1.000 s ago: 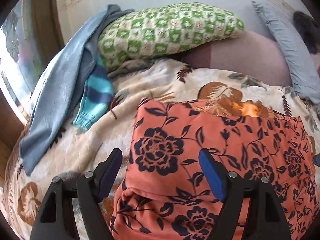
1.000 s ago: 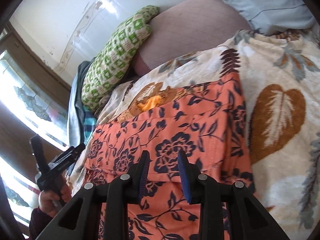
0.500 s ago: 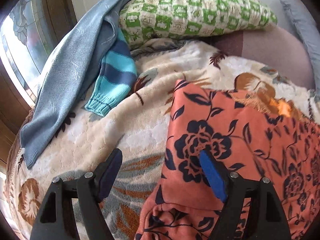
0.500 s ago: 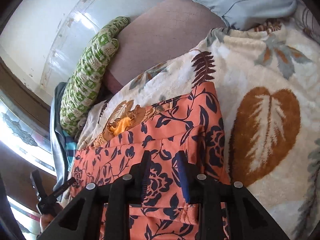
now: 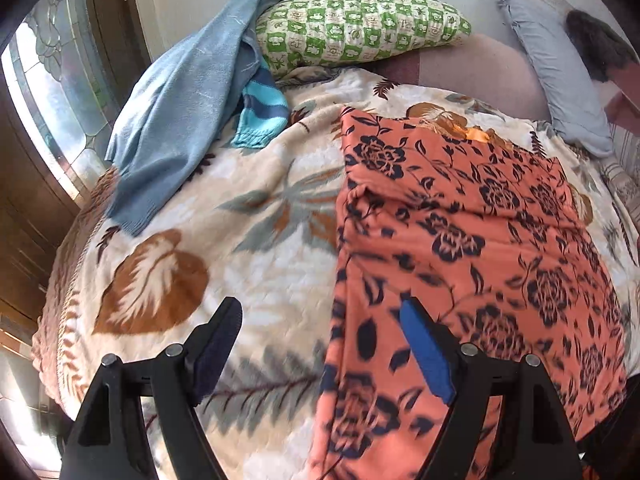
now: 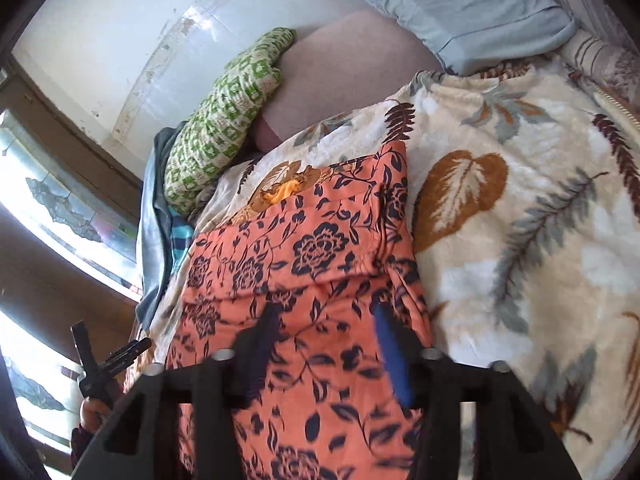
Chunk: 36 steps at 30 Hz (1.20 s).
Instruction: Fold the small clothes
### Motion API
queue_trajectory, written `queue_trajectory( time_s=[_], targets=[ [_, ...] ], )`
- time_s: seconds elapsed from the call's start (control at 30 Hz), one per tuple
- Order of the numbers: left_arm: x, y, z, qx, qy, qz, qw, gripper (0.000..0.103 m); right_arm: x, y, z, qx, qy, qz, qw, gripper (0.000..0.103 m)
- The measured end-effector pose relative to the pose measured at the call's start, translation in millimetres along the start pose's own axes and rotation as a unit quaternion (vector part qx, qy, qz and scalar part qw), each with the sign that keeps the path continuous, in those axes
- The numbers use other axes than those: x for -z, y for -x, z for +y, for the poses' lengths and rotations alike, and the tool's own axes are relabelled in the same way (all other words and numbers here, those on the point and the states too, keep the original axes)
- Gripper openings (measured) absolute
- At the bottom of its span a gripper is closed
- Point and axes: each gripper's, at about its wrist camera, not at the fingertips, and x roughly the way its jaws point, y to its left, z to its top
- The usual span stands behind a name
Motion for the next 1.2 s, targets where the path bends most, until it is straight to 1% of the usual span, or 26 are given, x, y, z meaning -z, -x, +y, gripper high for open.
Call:
queue_trajectory(
  time_s=[0.07, 0.1, 0.17, 0.23, 0.3, 0.37, 0.4, 0.43, 0.47, 0.5, 0.53, 0.57, 0.63, 0.7, 0.77, 0.83, 0.87, 0.93, 0.97, 1.0, 1.03, 1.1, 1.13, 1.2],
  targets=[
    [25, 17, 16, -0.02, 0.009, 0.003, 0.9997, 0.083, 26, 32, -1, 0.004, 0.014, 0.001, 1.0, 0.077],
    [36, 22, 23, -0.021, 0.021, 0.013, 0.9995, 0.083, 39, 43, -3, 0.006, 0.013, 0.008, 1.0, 0.077],
    [56, 27, 37, -0.002, 0.056, 0.039, 0.9977, 0.083, 64, 55, -11, 0.01, -0.01, 0.033, 0.999, 0.077],
    [75, 30, 46, 0.019, 0.086, 0.057, 0.9945, 0.083, 87, 57, -22, 0.023, -0.037, 0.064, 0.997, 0.077],
    [89, 31, 46, 0.03, 0.106, 0.067, 0.9916, 0.083, 107, 55, -37, 0.032, -0.07, 0.077, 0.994, 0.075],
    [97, 29, 43, 0.033, 0.12, 0.074, 0.9895, 0.083, 122, 45, -52, 0.032, -0.109, 0.098, 0.989, 0.07],
    [99, 28, 41, 0.037, 0.123, 0.073, 0.989, 0.083, 127, 40, -58, 0.035, -0.122, 0.107, 0.986, 0.064],
    [100, 27, 37, 0.041, 0.121, 0.07, 0.9894, 0.083, 132, 33, -61, 0.044, -0.131, 0.112, 0.984, 0.058],
    [100, 26, 34, 0.04, 0.117, 0.067, 0.9901, 0.083, 135, 29, -64, 0.057, -0.134, 0.113, 0.983, 0.056],
    [101, 25, 33, 0.037, 0.116, 0.062, 0.9906, 0.083, 138, 27, -66, 0.066, -0.134, 0.114, 0.982, 0.052],
    [101, 24, 33, 0.036, 0.119, 0.056, 0.9907, 0.083, 139, 26, -67, 0.069, -0.136, 0.114, 0.982, 0.05],
    [100, 21, 34, 0.039, 0.123, 0.055, 0.9901, 0.083, 140, 24, -69, 0.066, -0.14, 0.114, 0.981, 0.049],
    [99, 14, 36, 0.053, 0.14, 0.061, 0.9868, 0.077, 140, 22, -71, 0.066, -0.145, 0.114, 0.981, 0.049],
    [97, 10, 33, 0.071, 0.146, 0.059, 0.985, 0.076, 139, 21, -69, 0.07, -0.142, 0.112, 0.981, 0.05],
    [98, 6, 27, 0.063, 0.133, 0.06, 0.9873, 0.076, 139, 19, -66, 0.069, -0.141, 0.114, 0.981, 0.05],
    [101, -7, 23, 0.064, 0.119, 0.086, 0.9871, 0.076, 140, 15, -65, 0.069, -0.138, 0.12, 0.981, 0.051],
    [105, -13, 23, 0.072, 0.123, 0.099, 0.9848, 0.076, 141, 13, -64, 0.07, -0.137, 0.122, 0.981, 0.051],
    [112, -21, 19, 0.105, 0.13, 0.114, 0.9793, 0.076, 143, 9, -63, 0.077, -0.135, 0.128, 0.98, 0.051],
    [114, -22, 16, 0.107, 0.126, 0.113, 0.9798, 0.076, 144, 8, -64, 0.078, -0.136, 0.13, 0.979, 0.051],
    [115, -20, 12, 0.1, 0.116, 0.107, 0.9824, 0.07, 144, 7, -64, 0.078, -0.138, 0.131, 0.979, 0.051],
    [115, -19, 8, 0.098, 0.105, 0.101, 0.9845, 0.053, 145, 7, -65, 0.078, -0.14, 0.131, 0.978, 0.051],
    [114, -19, 6, 0.099, 0.095, 0.099, 0.9855, 0.037, 144, 6, -66, 0.081, -0.14, 0.134, 0.978, 0.051],
    [114, -19, 7, 0.103, 0.099, 0.1, 0.9848, 0.031, 143, 6, -65, 0.08, -0.139, 0.134, 0.978, 0.051],
    [113, -19, 14, 0.112, 0.111, 0.102, 0.9821, 0.025, 142, 8, -64, 0.076, -0.138, 0.133, 0.979, 0.051]
  ],
)
